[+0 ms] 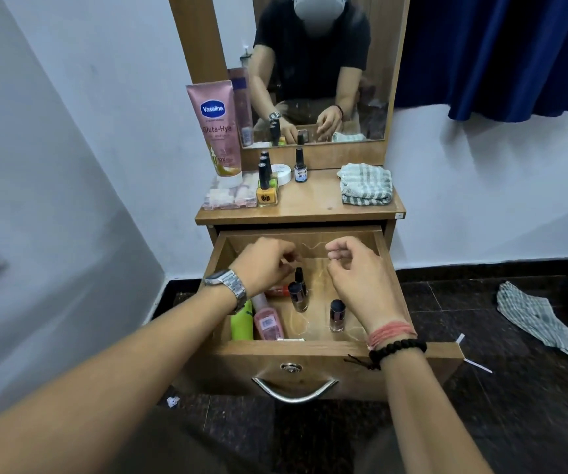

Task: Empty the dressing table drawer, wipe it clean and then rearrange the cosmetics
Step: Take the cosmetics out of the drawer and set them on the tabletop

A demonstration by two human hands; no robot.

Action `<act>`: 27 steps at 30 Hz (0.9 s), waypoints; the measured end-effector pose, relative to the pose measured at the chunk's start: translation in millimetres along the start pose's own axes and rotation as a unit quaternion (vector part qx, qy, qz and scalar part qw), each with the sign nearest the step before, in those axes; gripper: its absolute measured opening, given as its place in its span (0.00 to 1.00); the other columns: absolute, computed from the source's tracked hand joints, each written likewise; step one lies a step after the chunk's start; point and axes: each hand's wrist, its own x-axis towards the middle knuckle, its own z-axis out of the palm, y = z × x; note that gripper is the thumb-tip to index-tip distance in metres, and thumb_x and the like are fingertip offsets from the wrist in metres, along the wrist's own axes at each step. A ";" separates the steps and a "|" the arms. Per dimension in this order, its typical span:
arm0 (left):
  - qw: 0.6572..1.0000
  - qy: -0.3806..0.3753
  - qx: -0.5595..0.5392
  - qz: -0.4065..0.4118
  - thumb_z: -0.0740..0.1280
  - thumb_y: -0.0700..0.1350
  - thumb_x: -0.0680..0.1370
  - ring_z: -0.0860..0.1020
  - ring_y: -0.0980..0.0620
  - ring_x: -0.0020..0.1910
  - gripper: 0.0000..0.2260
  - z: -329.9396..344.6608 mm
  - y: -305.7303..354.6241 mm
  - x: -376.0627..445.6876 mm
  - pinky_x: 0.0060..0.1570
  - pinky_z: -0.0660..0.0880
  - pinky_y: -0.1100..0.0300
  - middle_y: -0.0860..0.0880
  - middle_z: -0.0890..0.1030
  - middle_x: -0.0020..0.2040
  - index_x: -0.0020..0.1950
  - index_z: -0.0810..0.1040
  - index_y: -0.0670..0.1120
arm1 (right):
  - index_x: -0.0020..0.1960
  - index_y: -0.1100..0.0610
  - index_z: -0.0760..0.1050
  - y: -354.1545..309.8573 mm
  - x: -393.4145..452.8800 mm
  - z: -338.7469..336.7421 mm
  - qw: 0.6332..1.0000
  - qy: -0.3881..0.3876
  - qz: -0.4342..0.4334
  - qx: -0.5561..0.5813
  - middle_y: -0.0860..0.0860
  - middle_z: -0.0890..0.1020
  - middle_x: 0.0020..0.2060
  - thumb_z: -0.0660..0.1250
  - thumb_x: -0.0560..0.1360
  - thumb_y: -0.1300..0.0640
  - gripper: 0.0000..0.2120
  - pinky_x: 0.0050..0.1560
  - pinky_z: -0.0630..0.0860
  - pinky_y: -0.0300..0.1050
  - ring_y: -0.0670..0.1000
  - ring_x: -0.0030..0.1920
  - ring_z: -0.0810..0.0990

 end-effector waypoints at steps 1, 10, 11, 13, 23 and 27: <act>1.000 -0.006 0.005 0.006 0.67 0.44 0.76 0.79 0.52 0.52 0.09 0.7 2.2 1.5 0.51 0.75 0.58 0.53 0.83 0.53 0.55 0.80 0.51 | 0.53 0.48 0.76 -0.2 0.6 0.0 1.000 0.000 -0.001 0.001 0.42 0.79 0.48 0.62 0.76 0.60 0.10 0.50 0.76 0.41 0.41 0.47 0.78; 0.994 -0.035 0.085 0.054 0.62 0.39 0.77 0.77 0.49 0.58 0.15 -2.4 11.8 11.1 0.54 0.74 0.55 0.51 0.80 0.59 0.60 0.79 0.52 | 0.53 0.46 0.76 1.7 1.7 0.1 1.000 -0.004 0.001 -0.004 0.41 0.80 0.48 0.63 0.76 0.59 0.10 0.50 0.76 0.40 0.42 0.47 0.78; 0.994 -0.039 0.089 0.055 0.62 0.38 0.76 0.77 0.49 0.58 0.16 -1.7 12.7 10.5 0.53 0.74 0.55 0.51 0.80 0.59 0.60 0.79 0.52 | 0.53 0.46 0.76 2.1 2.0 0.6 1.000 -0.005 0.002 -0.002 0.41 0.80 0.48 0.63 0.76 0.59 0.10 0.50 0.76 0.40 0.42 0.47 0.78; 0.993 -0.049 0.097 0.049 0.62 0.38 0.75 0.77 0.48 0.58 0.17 0.2 14.4 9.0 0.52 0.73 0.56 0.51 0.79 0.59 0.59 0.79 0.52 | 0.53 0.46 0.76 2.8 1.9 1.0 1.000 -0.005 0.003 0.002 0.41 0.80 0.48 0.63 0.76 0.59 0.11 0.50 0.76 0.41 0.42 0.47 0.78; 0.994 -0.044 0.084 0.047 0.64 0.50 0.78 0.78 0.49 0.53 0.10 -1.3 17.8 6.5 0.49 0.75 0.55 0.50 0.82 0.53 0.55 0.79 0.50 | 0.52 0.46 0.76 4.1 2.4 1.7 1.000 -0.008 0.003 0.003 0.40 0.80 0.48 0.62 0.76 0.59 0.11 0.47 0.75 0.39 0.41 0.47 0.79; 0.994 -0.041 0.085 0.047 0.65 0.46 0.77 0.79 0.49 0.53 0.07 -2.2 18.5 8.6 0.49 0.75 0.56 0.50 0.82 0.52 0.54 0.80 0.49 | 0.52 0.45 0.76 4.3 1.8 2.3 1.000 -0.005 0.004 0.003 0.40 0.80 0.48 0.63 0.75 0.59 0.11 0.48 0.76 0.40 0.40 0.46 0.78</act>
